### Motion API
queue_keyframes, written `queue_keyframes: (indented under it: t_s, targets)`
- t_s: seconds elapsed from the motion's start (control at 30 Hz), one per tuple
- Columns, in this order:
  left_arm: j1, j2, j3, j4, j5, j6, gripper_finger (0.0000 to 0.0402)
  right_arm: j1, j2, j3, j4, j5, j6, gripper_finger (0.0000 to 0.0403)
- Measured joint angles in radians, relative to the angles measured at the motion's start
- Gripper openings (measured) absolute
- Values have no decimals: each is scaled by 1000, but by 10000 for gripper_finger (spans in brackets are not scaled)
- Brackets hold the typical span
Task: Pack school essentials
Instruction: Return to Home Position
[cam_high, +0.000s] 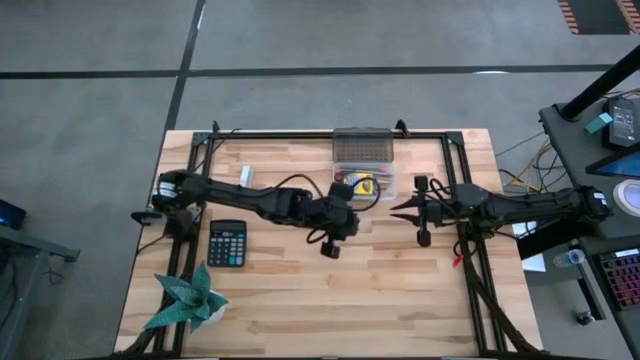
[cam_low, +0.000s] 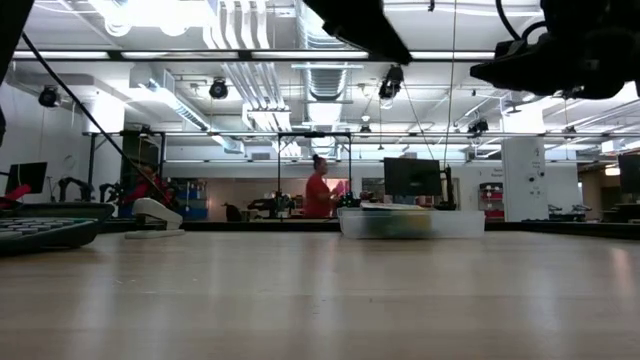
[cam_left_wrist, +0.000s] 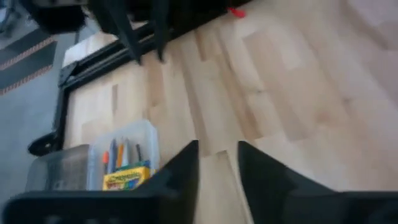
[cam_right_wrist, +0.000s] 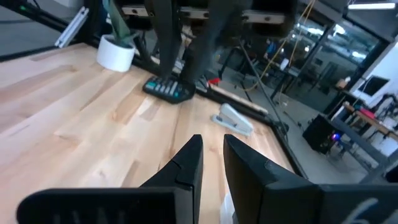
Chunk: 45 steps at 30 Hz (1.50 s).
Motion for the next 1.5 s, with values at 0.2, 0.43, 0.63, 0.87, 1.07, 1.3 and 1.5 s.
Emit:
queue_keyframes:
  t_s: [0.2, 0.43, 0.63, 0.87, 1.07, 1.3, 1.5]
  targets:
    - [-11, -120, -191, 81, 9, -23, 7, 11, -67, -6, -22, 1, -5, 54]
    - [-10, -329, -507, 360, 8, -50, 12, 11, -165, -46, -32, 37, -11, 54]
    - [-9, -551, -759, 526, -38, -52, 12, 11, -224, -66, -33, 38, -17, 54]
    - [-8, -828, -1037, 720, -77, -78, 12, 11, -242, -68, -44, 53, -19, 54]
    - [-8, -1041, -1234, 837, -144, -81, 12, 11, -241, -69, -52, 54, -22, 54]
    - [-8, -1245, -1389, 841, -177, -149, 12, 11, -254, -89, -31, 53, -38, 54]
    - [-8, -1373, -1471, 842, -177, -180, 12, 11, -302, -163, 108, 45, -42, 54]
